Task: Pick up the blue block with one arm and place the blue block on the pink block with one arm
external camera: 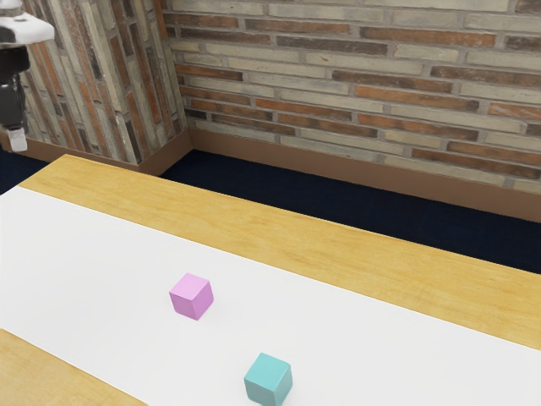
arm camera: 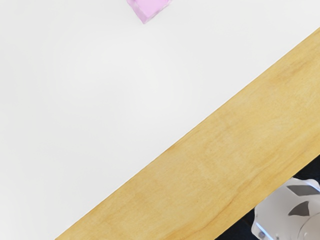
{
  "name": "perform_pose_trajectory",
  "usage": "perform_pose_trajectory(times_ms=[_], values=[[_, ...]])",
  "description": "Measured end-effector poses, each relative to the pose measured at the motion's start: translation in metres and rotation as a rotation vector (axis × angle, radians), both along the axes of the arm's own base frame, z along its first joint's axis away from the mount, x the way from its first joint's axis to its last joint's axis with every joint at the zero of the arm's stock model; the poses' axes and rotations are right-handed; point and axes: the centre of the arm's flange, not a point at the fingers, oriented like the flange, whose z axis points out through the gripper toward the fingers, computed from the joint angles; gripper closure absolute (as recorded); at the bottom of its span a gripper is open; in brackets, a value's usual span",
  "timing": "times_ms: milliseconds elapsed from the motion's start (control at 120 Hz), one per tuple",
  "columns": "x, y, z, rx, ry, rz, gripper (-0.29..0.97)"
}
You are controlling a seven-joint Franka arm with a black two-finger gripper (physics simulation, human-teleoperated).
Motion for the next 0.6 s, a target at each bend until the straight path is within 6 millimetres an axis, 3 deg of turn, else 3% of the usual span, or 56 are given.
perform_pose_trajectory(times_ms=[133, 200, 250, 308, 350, 492, 533, 600], values=[[0.029, -0.077, 0.008, 0.063, -0.069, -0.212, 0.00], [0.036, -0.097, 0.010, 0.063, -0.087, -0.275, 0.00], [0.028, -0.105, 0.015, 0.048, -0.099, -0.316, 0.00], [-0.006, -0.115, 0.015, 0.029, -0.119, -0.402, 0.00], [-0.036, -0.123, 0.004, 0.016, -0.136, -0.473, 0.00], [-0.136, -0.147, -0.094, -0.086, -0.159, -0.660, 0.00], [-0.156, -0.156, -0.117, -0.109, -0.166, -0.693, 0.00], [-0.172, -0.165, -0.134, -0.122, -0.195, -0.771, 0.00]])
